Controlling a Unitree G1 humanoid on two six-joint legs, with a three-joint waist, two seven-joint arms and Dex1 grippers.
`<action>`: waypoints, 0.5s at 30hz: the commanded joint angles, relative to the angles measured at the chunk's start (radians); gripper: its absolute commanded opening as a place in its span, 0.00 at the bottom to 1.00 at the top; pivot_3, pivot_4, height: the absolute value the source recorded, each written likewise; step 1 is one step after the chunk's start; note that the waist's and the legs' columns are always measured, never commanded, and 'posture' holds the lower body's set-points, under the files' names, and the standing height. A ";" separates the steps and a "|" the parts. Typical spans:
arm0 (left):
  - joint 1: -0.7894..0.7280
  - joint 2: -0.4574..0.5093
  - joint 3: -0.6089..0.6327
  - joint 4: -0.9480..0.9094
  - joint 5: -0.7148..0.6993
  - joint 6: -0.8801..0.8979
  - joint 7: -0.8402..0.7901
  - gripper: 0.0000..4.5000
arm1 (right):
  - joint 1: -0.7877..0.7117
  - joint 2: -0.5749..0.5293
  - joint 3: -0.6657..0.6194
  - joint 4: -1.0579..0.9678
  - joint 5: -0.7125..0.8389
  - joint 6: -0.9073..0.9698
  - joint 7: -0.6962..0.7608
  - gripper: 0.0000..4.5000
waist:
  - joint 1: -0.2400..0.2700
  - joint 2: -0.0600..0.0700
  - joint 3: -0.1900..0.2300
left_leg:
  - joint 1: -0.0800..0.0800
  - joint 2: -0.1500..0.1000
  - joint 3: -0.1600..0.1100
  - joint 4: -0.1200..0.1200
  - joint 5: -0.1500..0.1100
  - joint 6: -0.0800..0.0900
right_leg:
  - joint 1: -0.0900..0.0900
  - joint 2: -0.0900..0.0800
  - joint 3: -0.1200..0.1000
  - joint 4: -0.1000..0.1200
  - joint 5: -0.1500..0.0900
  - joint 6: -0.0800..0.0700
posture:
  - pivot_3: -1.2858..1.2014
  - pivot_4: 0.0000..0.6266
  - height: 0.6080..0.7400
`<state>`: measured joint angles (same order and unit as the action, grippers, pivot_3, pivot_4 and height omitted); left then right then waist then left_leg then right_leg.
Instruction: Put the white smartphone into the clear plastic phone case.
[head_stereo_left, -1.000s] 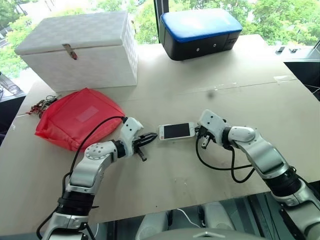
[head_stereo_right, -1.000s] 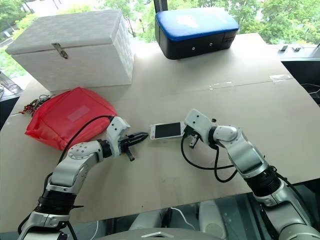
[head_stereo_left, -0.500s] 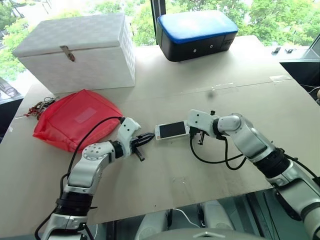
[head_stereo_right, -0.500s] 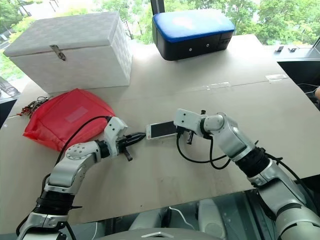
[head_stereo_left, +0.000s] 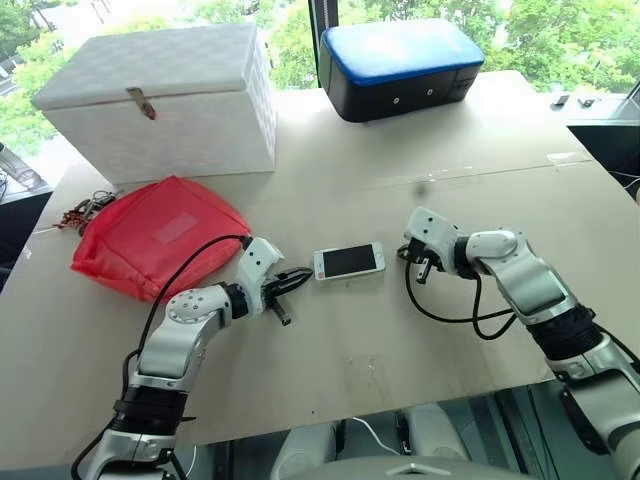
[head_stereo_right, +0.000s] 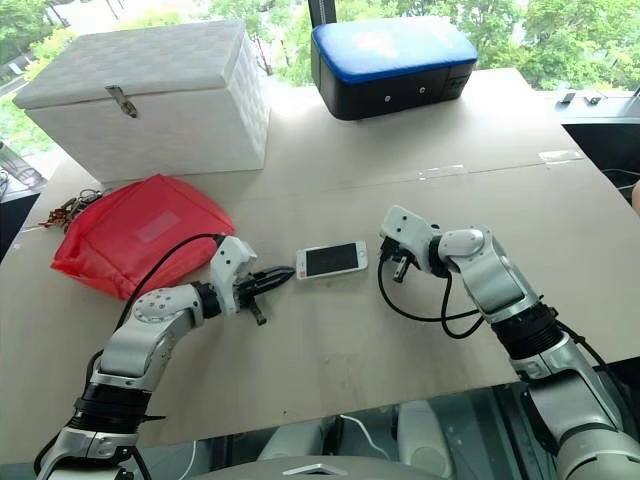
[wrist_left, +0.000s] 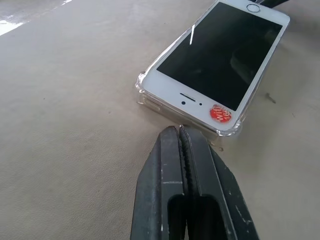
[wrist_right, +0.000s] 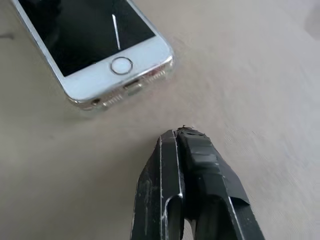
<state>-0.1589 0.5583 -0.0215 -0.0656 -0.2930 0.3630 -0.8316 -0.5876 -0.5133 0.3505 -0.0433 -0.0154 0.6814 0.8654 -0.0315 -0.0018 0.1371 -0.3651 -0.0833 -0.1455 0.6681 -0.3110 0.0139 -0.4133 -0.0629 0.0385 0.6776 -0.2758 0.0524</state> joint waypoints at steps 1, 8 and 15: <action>0.003 0.008 -0.013 0.007 0.010 -0.010 -0.015 0.01 | -0.002 0.010 -0.025 -0.061 0.032 0.016 0.001 0.00 | -0.001 0.000 0.000 | 0.000 0.000 0.000 0.000 0.000 0.000 | 0.000 0.000 0.000 0.000 0.000 0.000 | 0.52 0.24 1.00; -0.008 0.012 -0.013 0.017 0.013 -0.015 -0.024 0.01 | -0.020 0.039 0.018 -0.118 0.057 0.038 0.016 0.00 | -0.001 0.000 0.000 | 0.000 0.000 0.000 0.000 0.000 0.000 | 0.000 0.000 0.000 0.000 0.000 0.000 | 0.52 0.24 1.00; -0.017 -0.001 -0.012 0.022 0.016 -0.028 -0.024 0.01 | -0.041 0.062 0.088 -0.117 0.043 0.022 0.032 0.00 | -0.004 0.000 0.000 | 0.000 0.000 0.000 0.000 0.000 0.000 | 0.000 0.000 0.000 0.000 0.000 0.000 | 0.52 0.24 1.00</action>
<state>-0.1667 0.5634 -0.0181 -0.0457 -0.2793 0.3440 -0.8522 -0.6100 -0.4759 0.4075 -0.1176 0.0089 0.7294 0.8754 -0.0352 -0.0018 0.1372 -0.3647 -0.0832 -0.1454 0.6683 -0.3109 0.0138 -0.4132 -0.0627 0.0384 0.6780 -0.2758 0.0524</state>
